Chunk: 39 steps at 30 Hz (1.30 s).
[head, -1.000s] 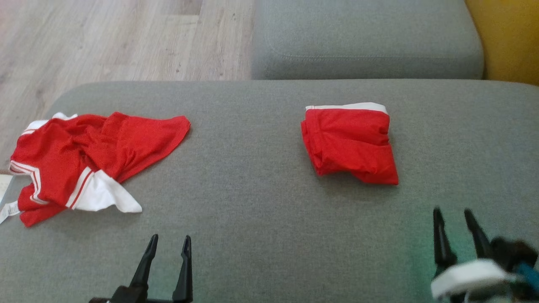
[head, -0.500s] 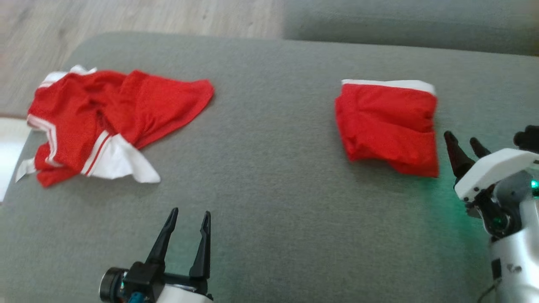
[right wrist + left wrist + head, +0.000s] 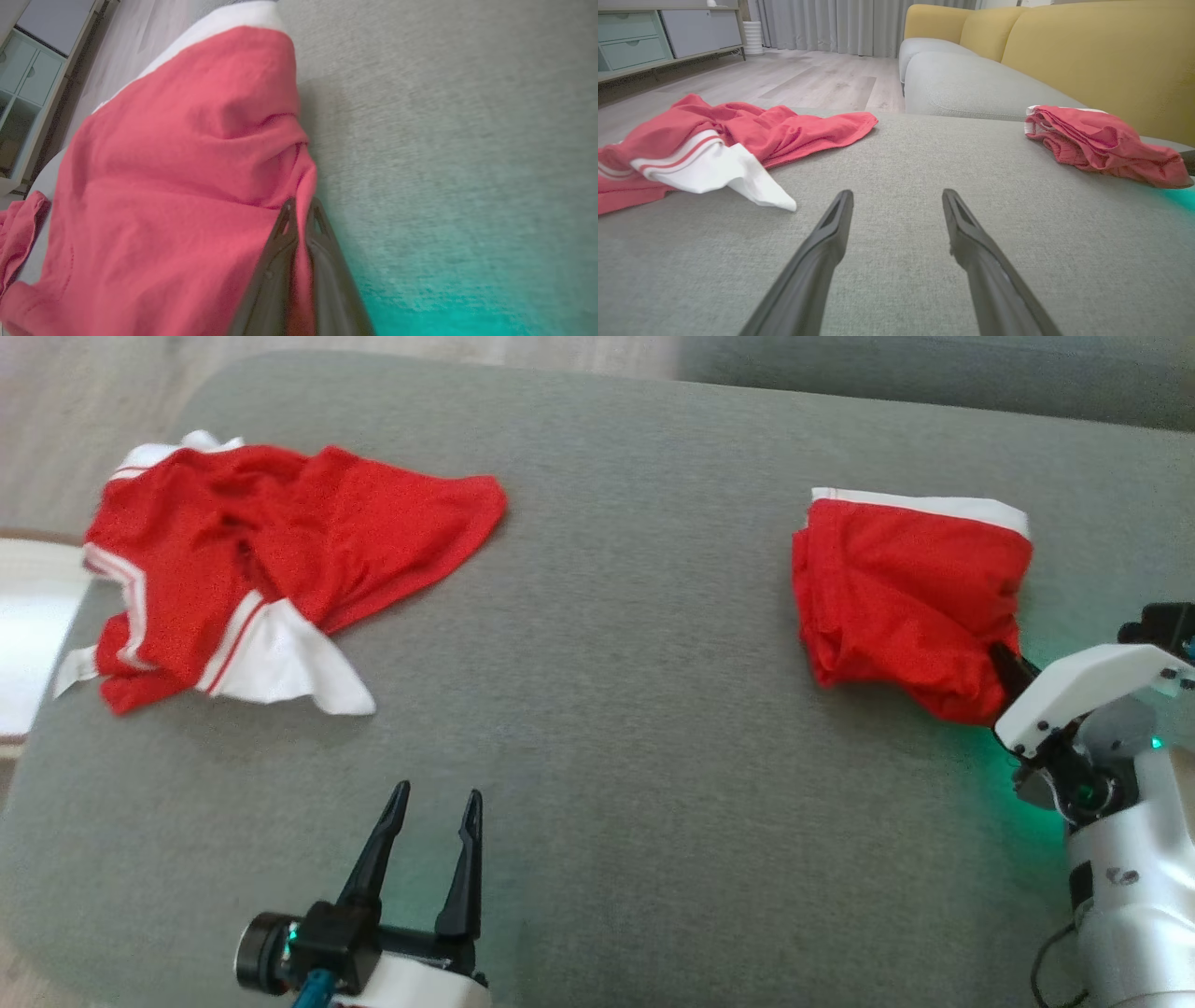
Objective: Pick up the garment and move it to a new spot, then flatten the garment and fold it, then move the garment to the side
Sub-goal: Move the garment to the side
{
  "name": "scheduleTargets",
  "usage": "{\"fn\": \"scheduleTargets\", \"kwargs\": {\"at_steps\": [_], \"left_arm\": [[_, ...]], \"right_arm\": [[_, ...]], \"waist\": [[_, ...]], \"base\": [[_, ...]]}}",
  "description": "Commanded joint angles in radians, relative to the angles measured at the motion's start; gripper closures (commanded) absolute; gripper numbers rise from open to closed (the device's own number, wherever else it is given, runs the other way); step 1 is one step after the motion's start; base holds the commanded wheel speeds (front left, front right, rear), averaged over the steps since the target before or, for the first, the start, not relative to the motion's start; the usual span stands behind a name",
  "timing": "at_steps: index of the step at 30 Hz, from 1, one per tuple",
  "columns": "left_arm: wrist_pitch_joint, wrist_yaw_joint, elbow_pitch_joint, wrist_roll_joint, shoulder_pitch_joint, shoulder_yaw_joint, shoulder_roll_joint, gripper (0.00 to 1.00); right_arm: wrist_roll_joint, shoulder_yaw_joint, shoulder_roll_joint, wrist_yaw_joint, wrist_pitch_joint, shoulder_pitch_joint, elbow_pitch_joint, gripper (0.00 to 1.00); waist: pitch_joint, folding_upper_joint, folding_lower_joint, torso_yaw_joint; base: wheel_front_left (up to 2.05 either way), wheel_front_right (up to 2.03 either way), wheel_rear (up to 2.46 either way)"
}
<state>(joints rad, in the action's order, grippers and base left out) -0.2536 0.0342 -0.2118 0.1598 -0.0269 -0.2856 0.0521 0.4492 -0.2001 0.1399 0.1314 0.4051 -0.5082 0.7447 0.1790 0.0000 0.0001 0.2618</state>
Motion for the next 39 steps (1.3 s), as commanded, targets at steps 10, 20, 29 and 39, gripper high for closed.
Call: {"fn": "scheduleTargets", "kwargs": {"at_steps": [10,20,29,39], "left_arm": [[-0.008,0.020,0.041,-0.039,0.074,0.059,0.001,0.00],[-0.008,0.054,0.039,-0.087,0.131,0.069,0.030,0.00],[-0.008,0.063,0.032,-0.092,0.129,0.076,0.036,0.00],[-0.008,0.049,0.019,-0.056,0.088,0.081,0.009,0.00]], "right_arm": [[-0.130,0.006,0.187,-0.001,-0.005,-0.136,-0.031,1.00],[-0.383,-0.137,0.329,-0.001,-0.062,-0.220,0.001,1.00],[-0.631,-0.242,0.328,-0.001,-0.174,-0.250,0.012,0.00],[-0.667,-0.134,0.207,-0.001,-0.350,-0.174,-0.110,0.00]], "waist": [[0.089,0.0000,-0.0001,-0.217],[0.185,0.0000,-0.0001,-0.315],[0.182,0.0000,-0.0001,-0.319],[0.047,0.0000,-0.0001,-0.277]], "base": [[0.00,0.00,0.00],[0.00,0.00,0.00],[0.00,0.00,0.00],[0.00,0.00,0.00]]}}
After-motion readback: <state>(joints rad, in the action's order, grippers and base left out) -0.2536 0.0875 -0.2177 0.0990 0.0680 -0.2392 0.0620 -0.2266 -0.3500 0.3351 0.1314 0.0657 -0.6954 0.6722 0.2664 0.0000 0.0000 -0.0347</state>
